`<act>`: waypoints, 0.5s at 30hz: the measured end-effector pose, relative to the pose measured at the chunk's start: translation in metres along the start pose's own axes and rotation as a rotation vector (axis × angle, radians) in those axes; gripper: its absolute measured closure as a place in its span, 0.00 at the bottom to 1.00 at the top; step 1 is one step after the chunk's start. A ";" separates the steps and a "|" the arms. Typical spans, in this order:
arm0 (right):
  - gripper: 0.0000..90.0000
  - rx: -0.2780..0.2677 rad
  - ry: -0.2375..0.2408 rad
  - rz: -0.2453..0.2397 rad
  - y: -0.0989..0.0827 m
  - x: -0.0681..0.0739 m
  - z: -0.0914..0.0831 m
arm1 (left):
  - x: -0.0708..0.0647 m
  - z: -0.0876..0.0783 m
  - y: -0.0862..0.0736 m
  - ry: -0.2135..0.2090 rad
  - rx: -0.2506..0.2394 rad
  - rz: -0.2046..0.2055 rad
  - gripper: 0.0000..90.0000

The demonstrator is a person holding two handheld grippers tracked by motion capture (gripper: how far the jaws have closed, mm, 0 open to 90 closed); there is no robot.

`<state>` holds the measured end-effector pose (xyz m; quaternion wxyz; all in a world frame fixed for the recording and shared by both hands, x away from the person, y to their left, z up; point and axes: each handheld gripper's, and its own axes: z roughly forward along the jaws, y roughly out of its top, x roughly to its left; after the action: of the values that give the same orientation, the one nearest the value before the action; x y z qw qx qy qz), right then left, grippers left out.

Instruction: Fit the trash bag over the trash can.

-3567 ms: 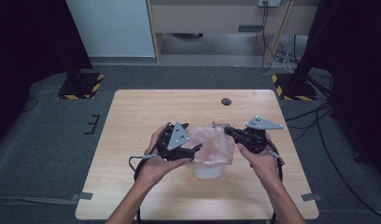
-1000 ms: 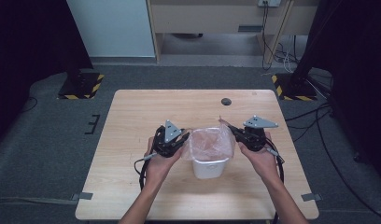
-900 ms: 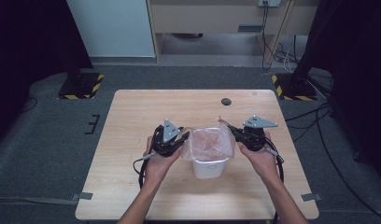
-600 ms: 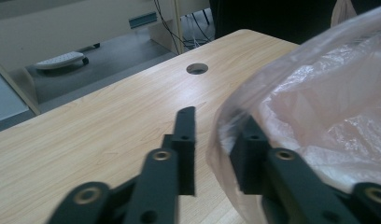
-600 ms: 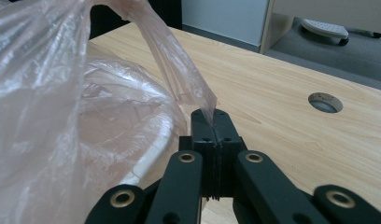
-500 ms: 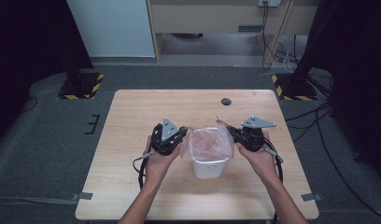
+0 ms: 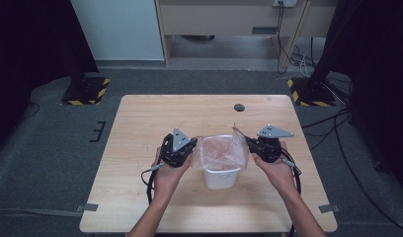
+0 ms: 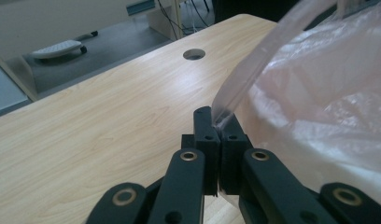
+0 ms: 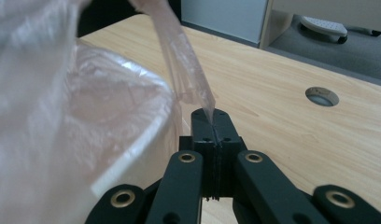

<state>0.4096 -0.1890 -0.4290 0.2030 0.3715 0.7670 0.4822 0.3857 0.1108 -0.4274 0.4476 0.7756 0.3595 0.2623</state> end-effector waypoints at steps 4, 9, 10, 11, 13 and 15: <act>1.00 0.013 0.001 -0.002 -0.004 0.000 -0.001 | 0.000 0.007 -0.004 -0.005 0.031 -0.008 0.97; 1.00 0.028 0.003 -0.001 -0.007 -0.001 -0.005 | -0.002 0.015 -0.005 -0.011 0.044 -0.015 0.94; 1.00 0.029 0.002 -0.004 -0.008 -0.001 -0.005 | -0.003 0.016 -0.006 -0.012 0.046 -0.015 0.94; 1.00 0.032 0.003 0.000 -0.008 -0.001 -0.005 | -0.003 0.017 -0.006 -0.010 0.050 -0.015 0.94; 1.00 0.041 -0.001 -0.006 -0.010 -0.001 -0.003 | -0.003 0.019 -0.006 -0.010 0.054 -0.013 0.93; 1.00 0.058 -0.003 -0.022 -0.012 0.000 -0.003 | -0.004 0.021 -0.005 -0.011 0.044 -0.020 0.94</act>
<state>0.4034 -0.1940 -0.4379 0.1987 0.3694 0.7844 0.4569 0.3972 0.0986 -0.4423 0.4348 0.7831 0.3707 0.2456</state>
